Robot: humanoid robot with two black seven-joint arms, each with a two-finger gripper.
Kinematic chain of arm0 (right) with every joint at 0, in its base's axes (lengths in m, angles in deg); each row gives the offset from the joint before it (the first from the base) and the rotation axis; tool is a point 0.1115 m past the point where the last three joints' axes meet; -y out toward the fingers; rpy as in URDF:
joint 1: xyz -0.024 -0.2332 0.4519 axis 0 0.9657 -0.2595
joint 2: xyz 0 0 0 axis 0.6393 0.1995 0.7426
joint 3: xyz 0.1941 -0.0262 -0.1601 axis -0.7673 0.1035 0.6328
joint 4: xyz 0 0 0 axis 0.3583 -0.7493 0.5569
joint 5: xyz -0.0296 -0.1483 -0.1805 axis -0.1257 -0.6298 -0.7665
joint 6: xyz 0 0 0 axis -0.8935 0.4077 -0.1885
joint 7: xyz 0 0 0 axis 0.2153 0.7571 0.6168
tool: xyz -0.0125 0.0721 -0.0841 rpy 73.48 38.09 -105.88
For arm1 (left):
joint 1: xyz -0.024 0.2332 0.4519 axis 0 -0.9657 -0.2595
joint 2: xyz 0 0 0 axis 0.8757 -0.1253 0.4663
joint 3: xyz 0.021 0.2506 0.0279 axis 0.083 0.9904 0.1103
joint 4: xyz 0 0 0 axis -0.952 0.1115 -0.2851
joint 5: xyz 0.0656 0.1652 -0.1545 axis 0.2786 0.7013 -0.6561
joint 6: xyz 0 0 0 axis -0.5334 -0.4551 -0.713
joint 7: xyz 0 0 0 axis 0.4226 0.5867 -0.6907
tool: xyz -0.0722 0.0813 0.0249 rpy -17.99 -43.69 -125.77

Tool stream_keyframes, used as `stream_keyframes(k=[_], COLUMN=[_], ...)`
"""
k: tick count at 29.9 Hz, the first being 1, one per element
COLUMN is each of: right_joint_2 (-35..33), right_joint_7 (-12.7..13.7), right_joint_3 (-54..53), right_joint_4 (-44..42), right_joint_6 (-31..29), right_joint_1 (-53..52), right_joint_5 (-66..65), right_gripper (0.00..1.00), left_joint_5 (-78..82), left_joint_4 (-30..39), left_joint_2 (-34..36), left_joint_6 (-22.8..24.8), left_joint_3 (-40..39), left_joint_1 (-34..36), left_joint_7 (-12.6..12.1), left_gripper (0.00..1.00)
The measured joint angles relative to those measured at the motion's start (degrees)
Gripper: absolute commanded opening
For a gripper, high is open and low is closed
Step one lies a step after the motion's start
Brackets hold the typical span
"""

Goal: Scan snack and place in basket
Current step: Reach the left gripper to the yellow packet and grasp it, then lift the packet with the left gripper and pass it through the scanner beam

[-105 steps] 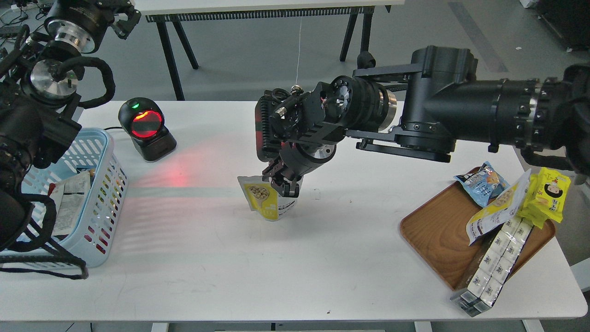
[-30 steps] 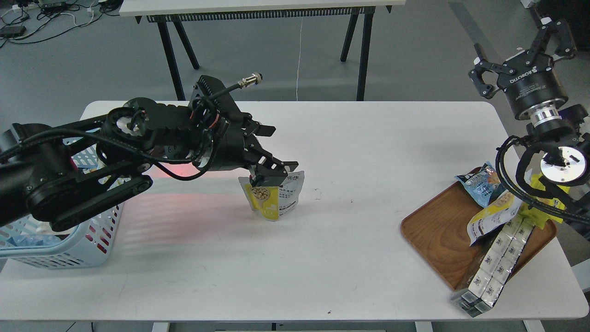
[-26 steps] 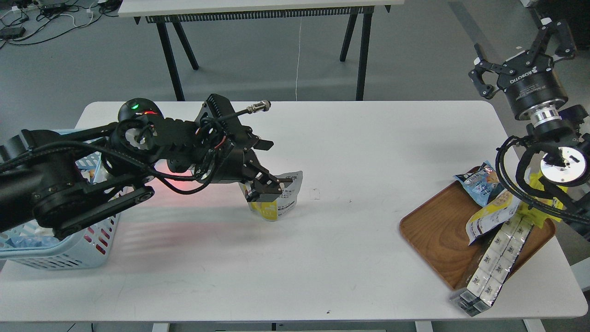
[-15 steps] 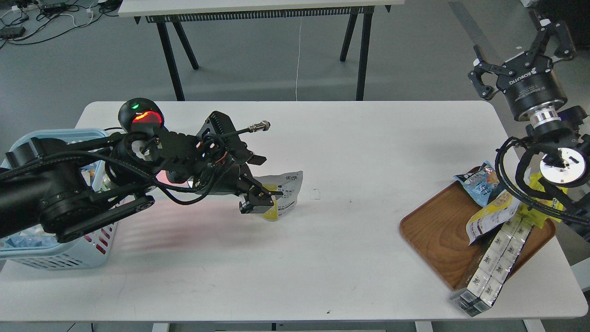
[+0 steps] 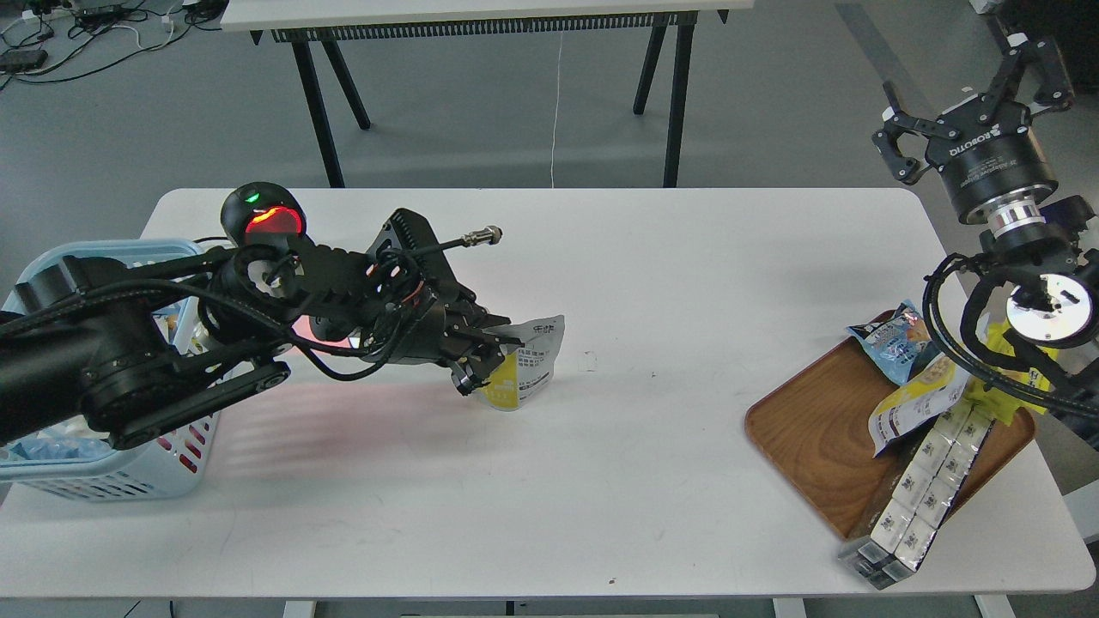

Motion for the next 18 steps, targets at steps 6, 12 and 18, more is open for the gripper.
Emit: stream_keyframes(k=[6, 12, 18], right_joint_2=[0.06, 0.06, -0.47], right_joint_7=[0.0, 0.0, 0.0], right_joint_3=[-0.06, -0.65, -0.77], right_joint_4=[-0.11, -0.21, -0.21], right_joint_6=[0.0, 0.0, 0.0], right_joint_1=[0.01, 0.01, 0.01], right_joint_5=[0.0, -0.08, -0.09], right_gripper=[0.99, 0.99, 0.99], left_joint_5=[0.0, 0.0, -0.01], left_joint_4=[-0.27, -0.13, 1.31], left_joint_2=[0.04, 0.08, 1.54], left_joint_6=[0.0, 0.0, 0.0], left_joint_3=[0.0, -0.29, -1.68], left_joint_1=[-0.14, -0.07, 0.11], left_joint_7=[0.68, 0.76, 1.39], left_gripper=[0.0, 0.0, 0.0])
